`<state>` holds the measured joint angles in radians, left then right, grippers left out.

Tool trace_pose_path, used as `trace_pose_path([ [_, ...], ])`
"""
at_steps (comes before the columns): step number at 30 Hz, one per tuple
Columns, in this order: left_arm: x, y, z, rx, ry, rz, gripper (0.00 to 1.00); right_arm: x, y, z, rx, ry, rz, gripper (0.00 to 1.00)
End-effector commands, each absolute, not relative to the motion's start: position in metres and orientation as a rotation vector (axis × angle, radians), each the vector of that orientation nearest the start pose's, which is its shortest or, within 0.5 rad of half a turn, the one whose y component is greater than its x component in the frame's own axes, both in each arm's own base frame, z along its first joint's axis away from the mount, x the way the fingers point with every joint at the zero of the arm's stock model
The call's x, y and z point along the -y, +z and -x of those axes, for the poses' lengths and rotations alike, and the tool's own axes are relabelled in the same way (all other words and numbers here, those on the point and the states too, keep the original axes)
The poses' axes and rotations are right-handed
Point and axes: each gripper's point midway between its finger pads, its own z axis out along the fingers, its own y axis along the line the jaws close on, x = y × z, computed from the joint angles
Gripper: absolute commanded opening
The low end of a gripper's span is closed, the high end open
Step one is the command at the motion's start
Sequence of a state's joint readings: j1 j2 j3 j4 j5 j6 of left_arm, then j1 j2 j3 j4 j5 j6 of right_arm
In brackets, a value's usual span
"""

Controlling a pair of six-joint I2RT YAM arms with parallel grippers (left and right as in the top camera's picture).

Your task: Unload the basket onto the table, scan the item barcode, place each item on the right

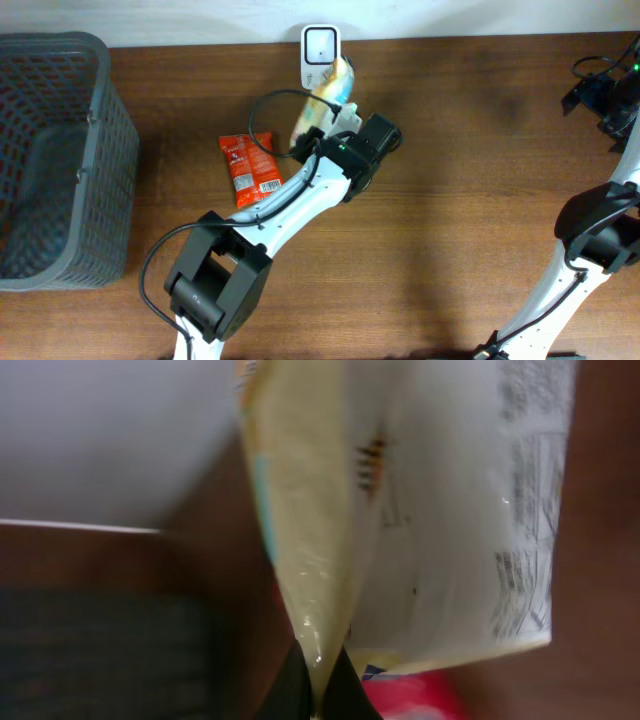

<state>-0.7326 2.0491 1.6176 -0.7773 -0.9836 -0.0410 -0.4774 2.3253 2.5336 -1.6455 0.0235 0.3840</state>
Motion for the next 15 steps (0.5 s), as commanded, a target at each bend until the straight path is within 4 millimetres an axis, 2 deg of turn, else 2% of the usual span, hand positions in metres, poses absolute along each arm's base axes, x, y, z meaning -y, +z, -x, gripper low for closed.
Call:
trace_pose_path([
  [1, 0.151, 0.22, -0.434, -1.94, 1.4, -0.432, 0.0, 0.215, 0.178, -0.408, -2.721, -0.039, -1.243, 0.98],
  [4, 0.142, 0.197, -0.436, -2.018, 1.37, -0.481, 0.0, 0.215, 0.178, -0.408, -2.721, -0.039, -1.243, 0.99],
  [6, 0.154, 0.164, -0.431, -2.108, 1.275, -0.595, 0.01, 0.215, 0.178, -0.408, -2.721, -0.039, -1.243, 0.99],
  [7, 0.158, 0.156, -0.427, -2.115, 1.268, -0.627, 0.02, 0.215, 0.178, -0.408, -2.721, -0.039, -1.243, 0.99],
  [9, 0.174, 0.136, -0.413, -2.117, 1.253, -0.701, 0.05, 0.215, 0.178, -0.408, -2.721, -0.039, -1.243, 0.98],
  [12, 0.211, 0.09, -0.38, -2.177, 1.129, -0.926, 0.17, 0.215, 0.178, -0.408, -2.721, -0.039, -1.243, 0.99],
  [15, 0.251, 0.076, -0.349, -2.154, 1.027, -1.079, 0.32, 0.215, 0.178, -0.408, -2.721, -0.039, -1.243, 0.98],
])
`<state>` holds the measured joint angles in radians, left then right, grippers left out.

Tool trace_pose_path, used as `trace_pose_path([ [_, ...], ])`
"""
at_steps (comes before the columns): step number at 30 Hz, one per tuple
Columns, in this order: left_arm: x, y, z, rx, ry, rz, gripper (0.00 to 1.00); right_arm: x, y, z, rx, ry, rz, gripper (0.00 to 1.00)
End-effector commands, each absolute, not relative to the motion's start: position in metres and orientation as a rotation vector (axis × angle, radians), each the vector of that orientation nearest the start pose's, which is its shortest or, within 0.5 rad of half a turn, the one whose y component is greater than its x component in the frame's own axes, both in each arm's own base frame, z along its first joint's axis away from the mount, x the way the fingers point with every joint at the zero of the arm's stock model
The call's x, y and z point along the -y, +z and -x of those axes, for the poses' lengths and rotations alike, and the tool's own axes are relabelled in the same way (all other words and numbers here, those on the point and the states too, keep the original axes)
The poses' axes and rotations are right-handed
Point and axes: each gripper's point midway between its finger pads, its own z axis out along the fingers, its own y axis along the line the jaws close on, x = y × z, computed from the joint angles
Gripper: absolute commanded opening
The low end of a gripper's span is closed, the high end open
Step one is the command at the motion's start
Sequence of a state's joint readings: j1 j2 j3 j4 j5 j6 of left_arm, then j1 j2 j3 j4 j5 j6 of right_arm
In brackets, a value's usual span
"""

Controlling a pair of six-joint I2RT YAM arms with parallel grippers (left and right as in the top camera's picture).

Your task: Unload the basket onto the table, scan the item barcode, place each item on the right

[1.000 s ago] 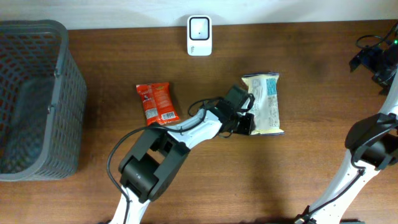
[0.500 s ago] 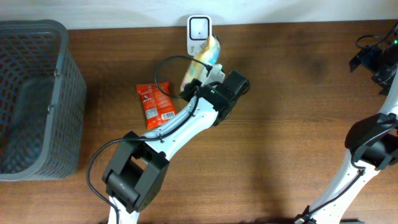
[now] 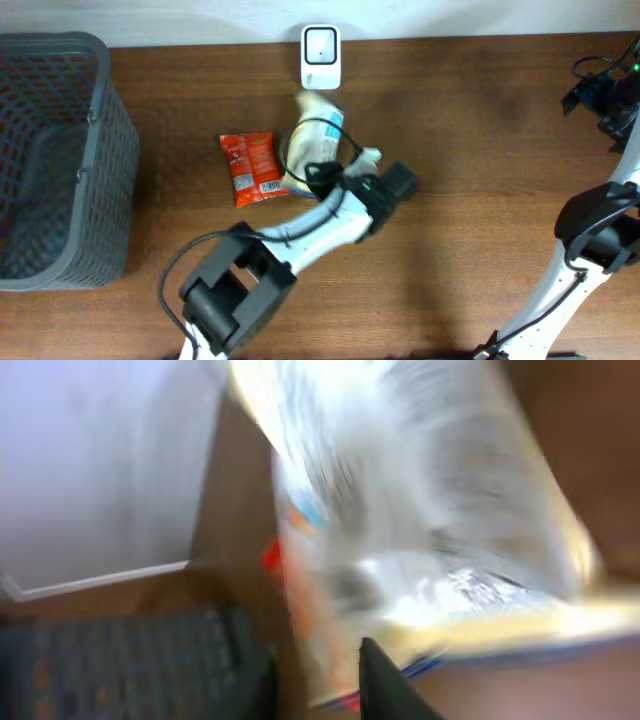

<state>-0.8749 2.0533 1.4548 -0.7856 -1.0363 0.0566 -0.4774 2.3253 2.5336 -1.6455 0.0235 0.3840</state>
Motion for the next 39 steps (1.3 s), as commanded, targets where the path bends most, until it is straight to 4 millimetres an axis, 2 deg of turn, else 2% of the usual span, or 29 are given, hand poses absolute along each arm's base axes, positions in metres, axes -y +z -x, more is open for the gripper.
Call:
trace_pose_path([
  [1, 0.264, 0.076, -0.34, -2.126, 1.01, -1.113, 0.33, 0.215, 0.178, -0.408, -2.721, -0.039, -1.243, 0.98],
  [2, 0.273, 0.075, -0.332, -2.113, 0.989, -1.142, 0.33, 0.215, 0.178, -0.408, -2.721, -0.039, -1.243, 0.98],
  [3, 0.292, 0.072, -0.315, -2.088, 0.94, -1.204, 0.28, 0.215, 0.178, -0.408, -2.721, -0.039, -1.243, 0.99],
  [5, 0.305, 0.072, -0.304, -2.064, 0.909, -1.223, 0.3, 0.215, 0.178, -0.408, -2.721, -0.039, -1.243, 0.98],
  [6, 0.308, 0.073, -0.303, -2.079, 0.883, -1.178, 0.36, 0.215, 0.178, -0.408, -2.721, -0.039, -1.243, 0.98],
  [7, 0.309, 0.071, -0.304, -2.115, 0.84, -1.135, 0.55, 0.215, 0.178, -0.408, -2.721, -0.039, -1.243, 0.99],
  [8, 0.308, 0.068, -0.309, -2.175, 0.778, -1.104, 0.66, 0.215, 0.178, -0.408, -2.721, -0.039, -1.243, 0.98],
  [11, 0.283, 0.072, -0.356, -2.245, 0.735, -0.913, 0.68, 0.215, 0.178, -0.408, -2.721, -0.039, -1.243, 0.99],
  [12, 0.272, 0.069, -0.371, -2.29, 0.696, -0.855, 0.71, 0.215, 0.178, -0.408, -2.721, -0.039, -1.243, 0.98],
  [13, 0.264, 0.057, -0.383, -2.388, 0.566, -0.817, 0.73, 0.215, 0.178, -0.408, -2.721, -0.039, -1.243, 0.98],
  [14, 0.263, 0.045, -0.387, -2.483, 0.398, -0.805, 0.73, 0.215, 0.178, -0.408, -2.721, -0.039, -1.243, 0.98],
  [16, 0.264, 0.037, -0.398, -2.563, 0.162, -0.754, 0.7, 0.215, 0.178, -0.408, -2.721, -0.039, -1.243, 0.98],
  [18, 0.261, 0.039, -0.414, -2.54, 0.129, -0.691, 0.71, 0.215, 0.178, -0.408, -2.721, -0.039, -1.243, 0.99],
  [20, 0.265, 0.037, -0.42, -2.52, 0.115, -0.678, 0.73, 0.215, 0.178, -0.408, -2.721, -0.039, -1.243, 0.98],
  [23, 0.284, 0.016, -0.405, -2.571, 0.004, -0.728, 0.73, 0.215, 0.178, -0.408, -2.721, -0.039, -1.243, 0.98],
  [26, 0.278, 0.006, -0.405, -2.597, 0.053, -0.677, 0.68, 0.215, 0.178, -0.408, -2.721, -0.039, -1.243, 0.98],
  [30, 0.244, -0.008, -0.411, -2.592, 0.326, -0.641, 0.66, 0.215, 0.178, -0.408, -2.721, -0.039, -1.243, 0.99],
  [31, 0.239, -0.008, -0.411, -2.588, 0.363, -0.637, 0.61, 0.215, 0.178, -0.408, -2.721, -0.039, -1.243, 0.99],
  [33, 0.238, -0.007, -0.412, -2.584, 0.375, -0.635, 0.45, 0.215, 0.178, -0.408, -2.721, -0.039, -1.243, 0.98],
  [34, 0.237, -0.007, -0.412, -2.585, 0.375, -0.635, 0.33, 0.215, 0.178, -0.408, -2.721, -0.039, -1.243, 0.99],
  [35, 0.239, -0.007, -0.411, -2.585, 0.374, -0.64, 0.13, 0.215, 0.178, -0.408, -2.721, -0.039, -1.243, 0.99],
  [36, 0.241, -0.008, -0.408, -2.591, 0.364, -0.651, 0.0, 0.215, 0.178, -0.408, -2.721, -0.039, -1.243, 0.98],
  [39, 0.26, 0.002, -0.398, -2.636, 0.254, -0.705, 0.0, 0.215, 0.178, -0.408, -2.721, -0.039, -1.243, 0.99],
])
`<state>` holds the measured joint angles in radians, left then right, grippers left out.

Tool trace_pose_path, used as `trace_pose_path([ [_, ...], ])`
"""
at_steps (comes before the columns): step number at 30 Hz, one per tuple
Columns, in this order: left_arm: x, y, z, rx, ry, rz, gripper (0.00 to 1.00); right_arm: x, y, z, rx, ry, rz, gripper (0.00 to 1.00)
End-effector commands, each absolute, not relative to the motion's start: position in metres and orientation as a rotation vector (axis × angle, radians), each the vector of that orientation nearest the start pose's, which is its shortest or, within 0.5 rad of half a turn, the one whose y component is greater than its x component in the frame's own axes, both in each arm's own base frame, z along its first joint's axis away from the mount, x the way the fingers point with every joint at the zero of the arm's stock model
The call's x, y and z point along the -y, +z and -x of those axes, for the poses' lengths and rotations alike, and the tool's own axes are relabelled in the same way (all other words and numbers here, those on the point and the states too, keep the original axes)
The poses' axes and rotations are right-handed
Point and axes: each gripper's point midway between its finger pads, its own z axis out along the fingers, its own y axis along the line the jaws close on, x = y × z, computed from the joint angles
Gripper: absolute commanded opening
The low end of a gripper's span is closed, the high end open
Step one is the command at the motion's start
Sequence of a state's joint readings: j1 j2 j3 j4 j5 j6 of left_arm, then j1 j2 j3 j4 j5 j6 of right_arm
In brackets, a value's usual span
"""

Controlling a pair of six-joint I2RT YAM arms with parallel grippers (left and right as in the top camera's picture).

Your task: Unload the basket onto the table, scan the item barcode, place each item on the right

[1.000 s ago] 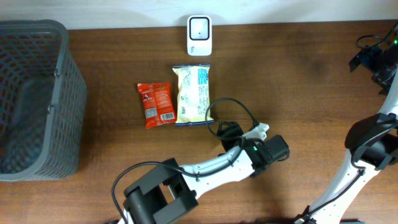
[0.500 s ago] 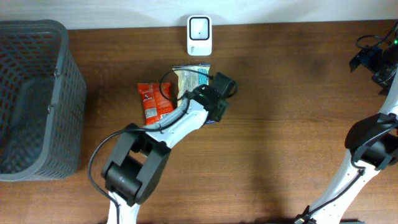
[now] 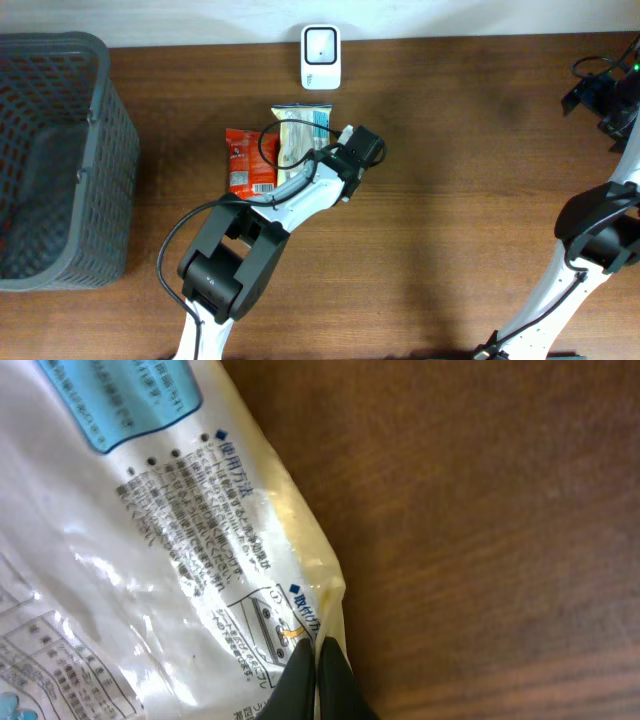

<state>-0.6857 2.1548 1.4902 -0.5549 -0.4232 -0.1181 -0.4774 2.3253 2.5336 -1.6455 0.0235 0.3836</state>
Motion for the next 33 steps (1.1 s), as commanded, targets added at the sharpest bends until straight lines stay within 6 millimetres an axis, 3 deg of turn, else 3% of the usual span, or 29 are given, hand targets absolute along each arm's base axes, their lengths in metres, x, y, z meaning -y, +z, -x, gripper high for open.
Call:
trace_pose_path([
  [1, 0.281, 0.022, -0.393, -2.663, 0.098, -0.694, 0.0, 0.215, 0.178, -0.408, -2.721, -0.039, -1.243, 0.98],
  [5, 0.351, 0.12, -0.372, -2.574, -0.546, -0.728, 0.0, 0.215, 0.178, -0.407, -2.722, -0.039, -1.243, 0.99],
  [6, 0.365, 0.153, -0.364, -2.523, -0.71, -0.716, 0.0, 0.215, 0.178, -0.408, -2.721, -0.039, -1.243, 0.98],
  [8, 0.373, 0.196, -0.349, -2.486, -0.953, -0.666, 0.0, 0.215, 0.178, -0.408, -2.721, -0.039, -1.243, 0.98],
  [11, 0.377, 0.22, -0.33, -2.473, -1.262, -0.694, 0.0, 0.215, 0.178, -0.408, -2.721, -0.039, -1.243, 0.99],
  [13, 0.367, 0.22, -0.329, -2.503, -1.333, -0.673, 0.0, 0.215, 0.178, -0.408, -2.721, -0.039, -1.243, 0.98],
  [16, 0.344, 0.2, -0.333, -2.578, -1.378, -0.591, 0.0, 0.215, 0.178, -0.408, -2.721, -0.039, -1.243, 0.98],
  [20, 0.301, 0.128, -0.354, -2.754, -1.268, -0.324, 0.0, 0.215, 0.178, -0.408, -2.721, -0.039, -1.243, 0.99],
  [21, 0.282, 0.102, -0.365, -2.818, -1.177, -0.2, 0.0, 0.215, 0.178, -0.408, -2.721, -0.039, -1.243, 0.99],
  [24, 0.227, 0.049, -0.394, -2.904, -0.906, 0.02, 0.0, 0.215, 0.178, -0.408, -2.721, -0.039, -1.243, 0.98],
  [26, 0.207, 0.049, -0.406, -2.887, -0.899, 0.092, 0.0, 0.215, 0.178, -0.408, -2.721, -0.039, -1.243, 0.98],
  [27, 0.209, 0.057, -0.406, -2.872, -0.973, 0.093, 0.0, 0.215, 0.178, -0.408, -2.721, -0.039, -1.243, 0.98],
  [33, 0.261, 0.105, -0.378, -2.772, -1.516, -0.083, 0.0, 0.215, 0.178, -0.408, -2.721, -0.039, -1.243, 0.99],
])
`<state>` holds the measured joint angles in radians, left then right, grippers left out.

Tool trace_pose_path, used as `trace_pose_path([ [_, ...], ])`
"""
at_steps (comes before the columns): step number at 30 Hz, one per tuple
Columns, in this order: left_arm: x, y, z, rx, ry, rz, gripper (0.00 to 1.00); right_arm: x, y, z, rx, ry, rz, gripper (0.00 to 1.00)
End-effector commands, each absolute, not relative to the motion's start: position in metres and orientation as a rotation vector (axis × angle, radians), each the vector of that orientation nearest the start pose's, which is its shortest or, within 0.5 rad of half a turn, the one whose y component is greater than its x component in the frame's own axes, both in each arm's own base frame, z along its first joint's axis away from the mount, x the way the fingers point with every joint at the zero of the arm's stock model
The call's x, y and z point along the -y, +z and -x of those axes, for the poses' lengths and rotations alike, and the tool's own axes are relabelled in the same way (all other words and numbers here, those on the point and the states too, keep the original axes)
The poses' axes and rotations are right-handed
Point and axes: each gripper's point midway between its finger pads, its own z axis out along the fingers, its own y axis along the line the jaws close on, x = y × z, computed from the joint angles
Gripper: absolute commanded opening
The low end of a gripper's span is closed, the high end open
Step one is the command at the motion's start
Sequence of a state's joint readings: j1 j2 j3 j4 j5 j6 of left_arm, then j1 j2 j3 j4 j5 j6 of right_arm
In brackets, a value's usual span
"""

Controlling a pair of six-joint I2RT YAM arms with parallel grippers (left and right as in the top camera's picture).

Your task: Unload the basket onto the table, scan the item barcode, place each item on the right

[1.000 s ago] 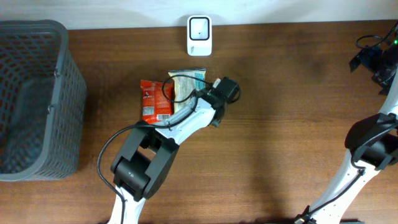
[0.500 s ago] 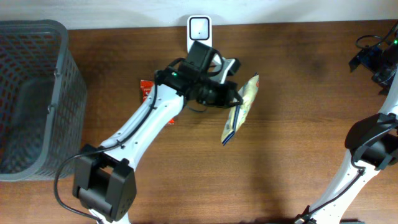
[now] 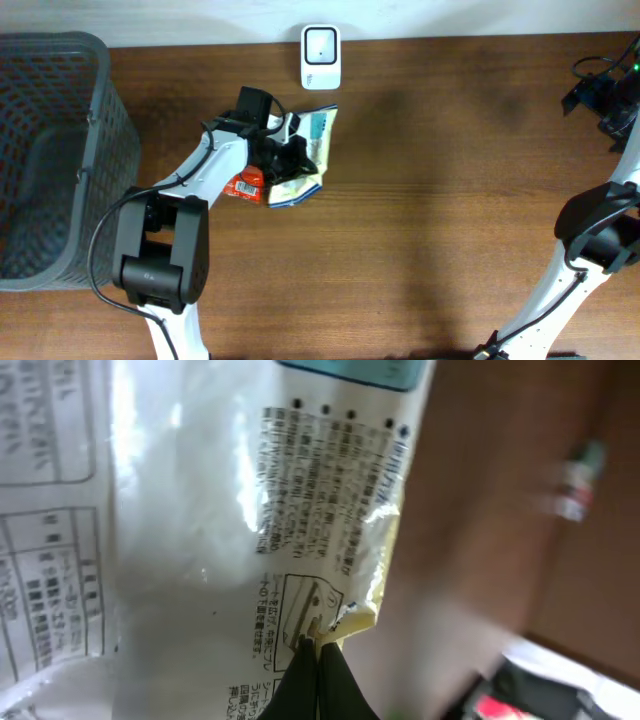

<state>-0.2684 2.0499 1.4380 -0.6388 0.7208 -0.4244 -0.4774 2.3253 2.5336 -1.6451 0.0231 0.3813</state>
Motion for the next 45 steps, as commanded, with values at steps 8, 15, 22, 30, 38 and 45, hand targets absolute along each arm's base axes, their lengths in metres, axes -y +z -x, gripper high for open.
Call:
trace_pose_path([
  [8, 0.305, 0.202, -0.328, -2.506, -1.909, -0.457, 0.0, 0.215, 0.178, -0.408, -2.721, -0.039, -1.243, 0.99],
  [15, 0.306, 0.221, -0.315, -2.455, -2.088, -0.476, 0.0, 0.194, 0.184, -0.438, -2.65, 0.231, -1.178, 0.98],
  [22, 0.286, 0.21, -0.34, -2.533, -1.984, -0.281, 0.0, 0.037, 0.192, -0.447, -2.822, 0.991, -0.452, 0.99],
  [30, 0.287, 0.224, -0.331, -2.517, -2.13, -0.256, 0.0, -0.128, 0.114, -0.431, -2.864, 1.577, -0.261, 0.99],
  [38, 0.288, 0.227, -0.329, -2.504, -2.166, -0.263, 0.0, -0.146, 0.113, -0.431, -2.824, 1.721, -0.378, 0.98],
  [45, 0.287, 0.217, -0.336, -2.541, -2.061, -0.236, 0.0, -0.158, 0.113, -0.405, -2.956, 1.729, -0.455, 0.68],
])
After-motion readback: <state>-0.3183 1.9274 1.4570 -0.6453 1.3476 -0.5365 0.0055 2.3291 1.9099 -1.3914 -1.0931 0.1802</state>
